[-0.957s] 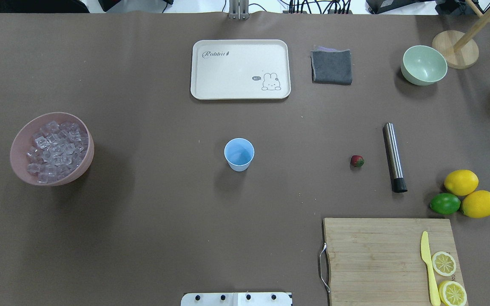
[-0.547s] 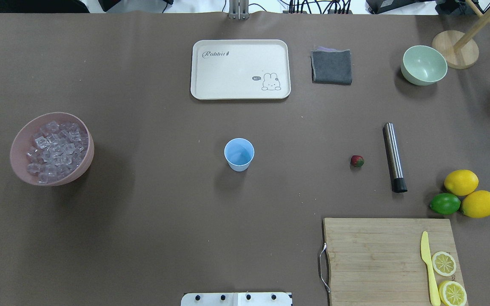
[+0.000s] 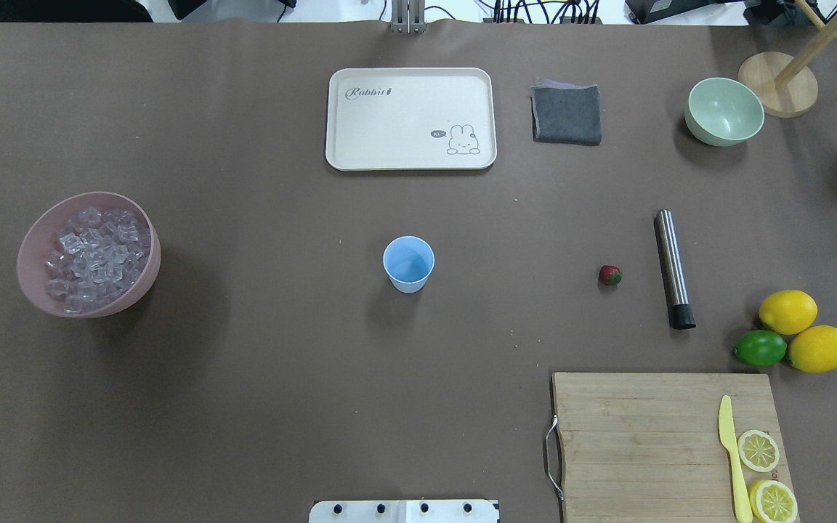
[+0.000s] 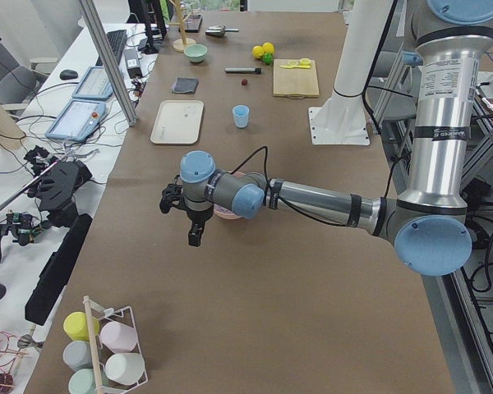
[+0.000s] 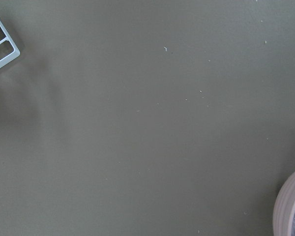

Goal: Mash ice and strawberries in cup

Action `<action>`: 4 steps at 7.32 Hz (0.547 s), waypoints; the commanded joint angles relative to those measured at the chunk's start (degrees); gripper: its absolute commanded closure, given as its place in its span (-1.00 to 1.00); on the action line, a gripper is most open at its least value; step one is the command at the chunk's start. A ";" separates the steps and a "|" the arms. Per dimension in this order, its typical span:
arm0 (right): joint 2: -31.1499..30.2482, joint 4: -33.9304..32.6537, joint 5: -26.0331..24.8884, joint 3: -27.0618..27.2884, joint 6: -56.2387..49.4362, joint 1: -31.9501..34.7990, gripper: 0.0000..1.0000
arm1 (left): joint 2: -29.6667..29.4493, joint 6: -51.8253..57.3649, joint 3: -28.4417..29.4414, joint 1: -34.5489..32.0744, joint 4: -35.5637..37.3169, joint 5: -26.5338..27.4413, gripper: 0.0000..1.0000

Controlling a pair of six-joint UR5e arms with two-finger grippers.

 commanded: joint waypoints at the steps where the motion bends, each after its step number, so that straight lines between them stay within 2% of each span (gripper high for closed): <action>1: -2.97 7.14 0.77 -0.51 0.35 -0.15 -1.00 | 0.28 -0.06 -1.10 0.10 0.33 -0.02 -0.94; 4: -2.98 7.70 0.33 -0.42 1.14 -2.17 -1.00 | 0.63 -6.91 -3.82 0.10 0.51 -1.07 -0.93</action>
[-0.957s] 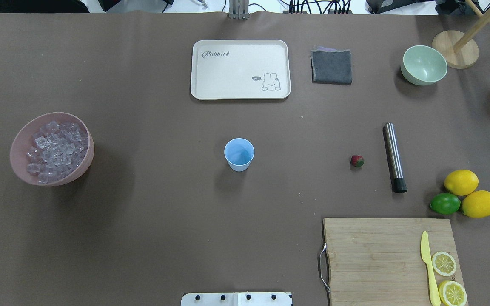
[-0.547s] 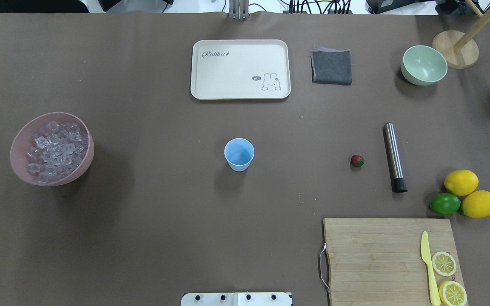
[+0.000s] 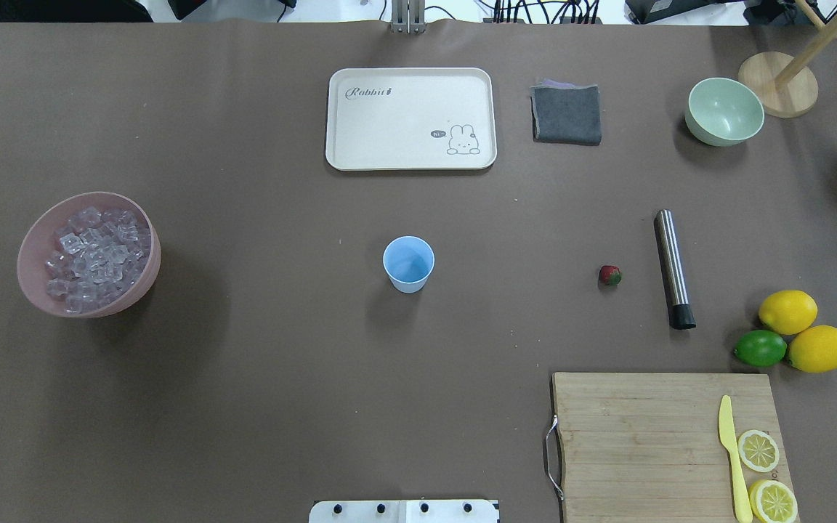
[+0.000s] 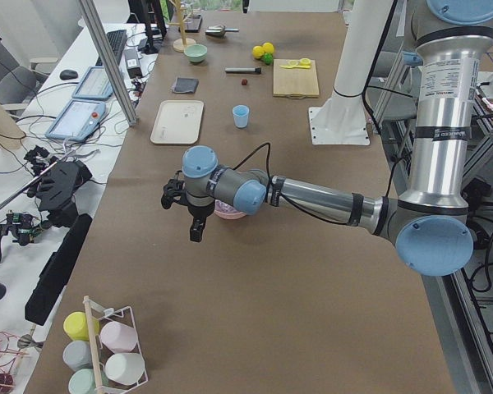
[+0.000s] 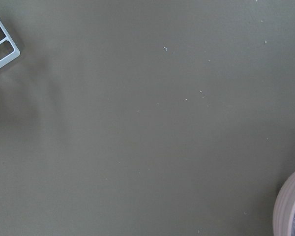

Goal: Mash ice and strawberries in cup

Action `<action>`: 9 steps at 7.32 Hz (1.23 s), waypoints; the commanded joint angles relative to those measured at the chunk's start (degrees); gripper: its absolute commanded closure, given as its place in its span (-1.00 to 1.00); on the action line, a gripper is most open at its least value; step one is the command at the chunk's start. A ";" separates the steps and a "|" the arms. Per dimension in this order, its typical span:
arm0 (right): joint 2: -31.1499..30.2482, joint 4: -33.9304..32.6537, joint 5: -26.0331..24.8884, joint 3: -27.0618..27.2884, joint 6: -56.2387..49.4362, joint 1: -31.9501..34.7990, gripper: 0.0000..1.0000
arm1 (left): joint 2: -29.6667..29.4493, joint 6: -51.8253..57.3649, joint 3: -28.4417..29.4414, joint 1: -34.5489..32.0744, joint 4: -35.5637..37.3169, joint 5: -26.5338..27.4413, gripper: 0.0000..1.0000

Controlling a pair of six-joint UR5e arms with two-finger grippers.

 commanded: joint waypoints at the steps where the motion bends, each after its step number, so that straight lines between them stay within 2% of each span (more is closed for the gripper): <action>1: 0.32 0.38 -0.70 0.04 0.09 -1.65 -1.00 | 0.30 -2.72 -1.06 -0.06 0.78 -1.18 -0.94; 4: 0.33 0.55 -2.46 0.04 -0.44 -3.15 -1.00 | 3.63 -0.89 -3.41 -0.15 0.88 -1.18 -0.94; 5: -0.20 1.95 -2.11 -0.04 -0.35 -3.15 -1.00 | 5.13 4.35 -3.52 -0.32 0.97 -1.18 -0.94; 6: -0.20 1.96 -2.11 -0.13 0.00 -3.24 -1.00 | 4.36 2.14 -3.69 0.02 1.31 -1.01 -0.94; 9: -0.38 1.96 -2.02 -0.22 0.44 -3.50 -1.00 | -2.74 -23.28 -3.96 8.70 1.06 1.09 -0.94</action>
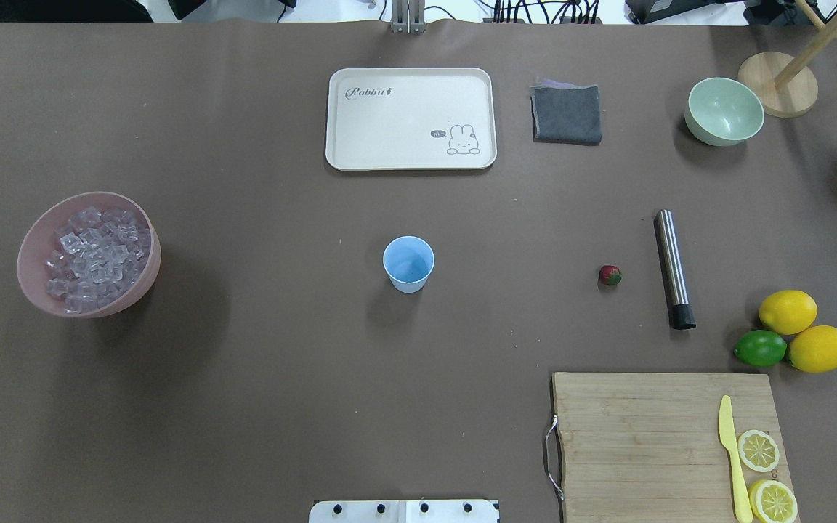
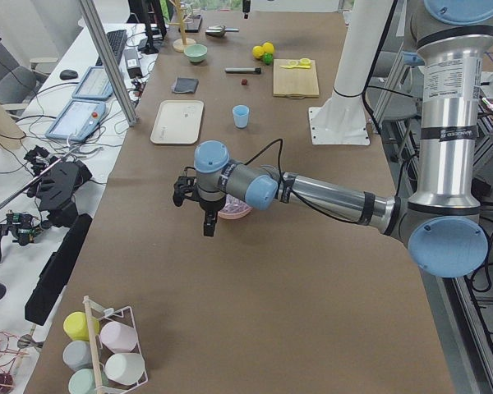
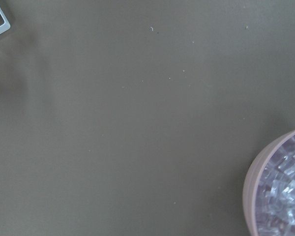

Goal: Mash ice and strawberries in cup
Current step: 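Lower the left gripper into the pink bowl and grasp an ice cube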

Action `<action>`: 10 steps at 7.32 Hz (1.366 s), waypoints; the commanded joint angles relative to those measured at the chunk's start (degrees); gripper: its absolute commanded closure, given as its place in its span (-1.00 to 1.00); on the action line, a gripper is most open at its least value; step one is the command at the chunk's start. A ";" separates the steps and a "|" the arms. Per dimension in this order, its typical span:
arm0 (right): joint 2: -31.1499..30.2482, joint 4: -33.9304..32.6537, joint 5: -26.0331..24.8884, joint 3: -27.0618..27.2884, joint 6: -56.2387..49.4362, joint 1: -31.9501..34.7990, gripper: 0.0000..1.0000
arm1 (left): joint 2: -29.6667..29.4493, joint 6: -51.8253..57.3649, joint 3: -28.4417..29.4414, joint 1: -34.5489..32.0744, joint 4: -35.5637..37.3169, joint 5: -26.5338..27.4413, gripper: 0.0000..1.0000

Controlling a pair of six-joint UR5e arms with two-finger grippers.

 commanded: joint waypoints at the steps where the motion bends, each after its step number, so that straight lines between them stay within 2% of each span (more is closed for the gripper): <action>1: -0.02 0.02 0.02 -0.04 0.09 -0.30 -1.00 | -5.04 -18.24 -0.37 7.06 -0.16 3.93 -0.94; 2: -0.01 0.02 -0.07 -0.48 0.09 -0.39 -1.00 | -6.19 -22.06 -0.54 8.92 -0.16 4.22 -0.94; 4: -0.01 0.02 -0.07 -0.48 0.09 -0.48 -1.00 | -7.78 -32.26 -0.55 13.84 -0.34 9.20 -0.94; 6: -0.01 0.02 -0.07 -0.48 0.09 -0.74 -1.00 | -7.43 -35.69 -0.55 17.54 -0.69 13.25 -0.93; 8: -0.01 0.02 0.02 -0.48 0.18 -0.74 -1.00 | -6.82 -36.33 0.41 18.52 -3.49 13.89 -0.79; 10: -0.01 0.02 0.02 -0.48 0.18 -0.83 -1.00 | -2.97 -36.07 0.77 18.70 -8.14 13.89 -0.74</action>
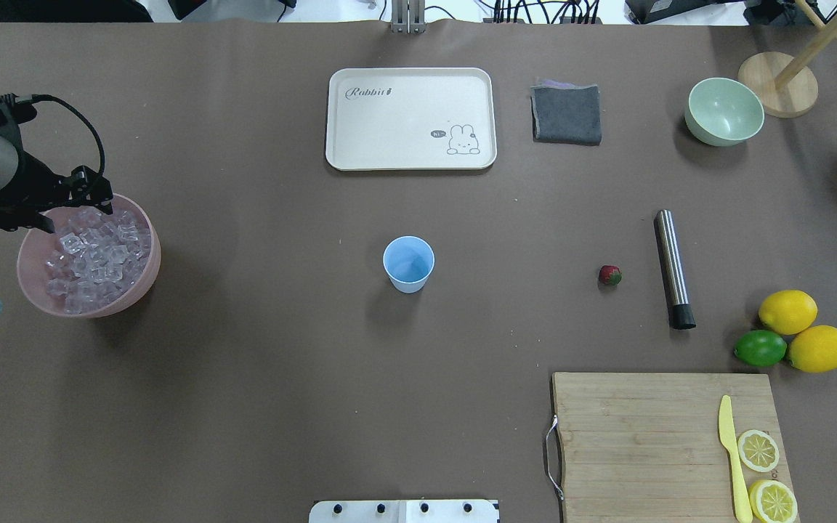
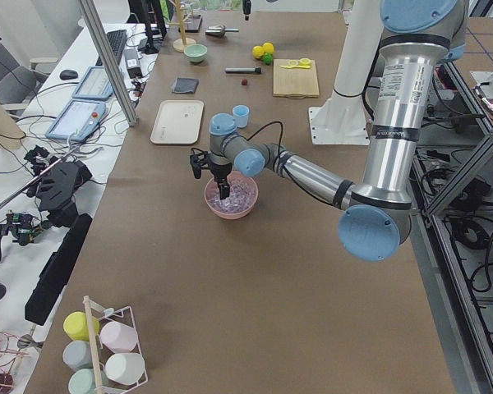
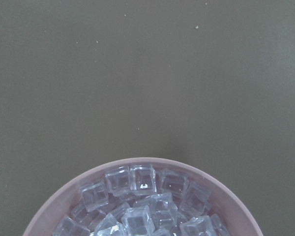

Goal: Mash ice and strawberries in cup
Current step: 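Lower the left gripper into the pink bowl and grasp an ice cube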

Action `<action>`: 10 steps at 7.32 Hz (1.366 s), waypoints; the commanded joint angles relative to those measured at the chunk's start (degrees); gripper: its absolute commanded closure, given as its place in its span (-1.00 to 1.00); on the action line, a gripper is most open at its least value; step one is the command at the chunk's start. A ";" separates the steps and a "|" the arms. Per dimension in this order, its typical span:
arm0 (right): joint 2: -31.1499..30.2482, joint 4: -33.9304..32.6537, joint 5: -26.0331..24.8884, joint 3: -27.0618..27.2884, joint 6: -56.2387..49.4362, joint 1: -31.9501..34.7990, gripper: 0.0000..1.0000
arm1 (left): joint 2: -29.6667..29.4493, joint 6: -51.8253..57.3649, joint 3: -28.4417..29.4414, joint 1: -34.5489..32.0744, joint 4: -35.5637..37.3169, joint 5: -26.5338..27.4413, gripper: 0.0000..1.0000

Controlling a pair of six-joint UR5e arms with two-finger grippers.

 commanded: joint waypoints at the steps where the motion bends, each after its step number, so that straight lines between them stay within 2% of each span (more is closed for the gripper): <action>1: 0.00 0.00 0.01 0.04 0.00 -0.06 -1.00 | 2.12 -0.02 0.56 0.22 -2.66 0.07 -0.71; 4: 0.00 0.00 0.01 0.04 0.00 -0.07 -1.00 | 2.21 -0.28 0.56 0.39 -2.75 0.07 -0.39; 7: 0.00 0.00 0.01 0.04 0.00 -0.15 -1.00 | 2.12 -0.20 0.73 1.19 -2.75 0.07 -0.31; 8: 0.00 -0.09 0.01 -0.05 0.00 -0.15 -1.00 | 2.20 -0.20 0.73 1.19 -2.75 0.07 -0.17; 10: 0.00 -0.09 0.09 0.04 0.27 -0.15 -1.00 | 2.29 -0.02 0.65 1.19 -2.66 0.07 0.99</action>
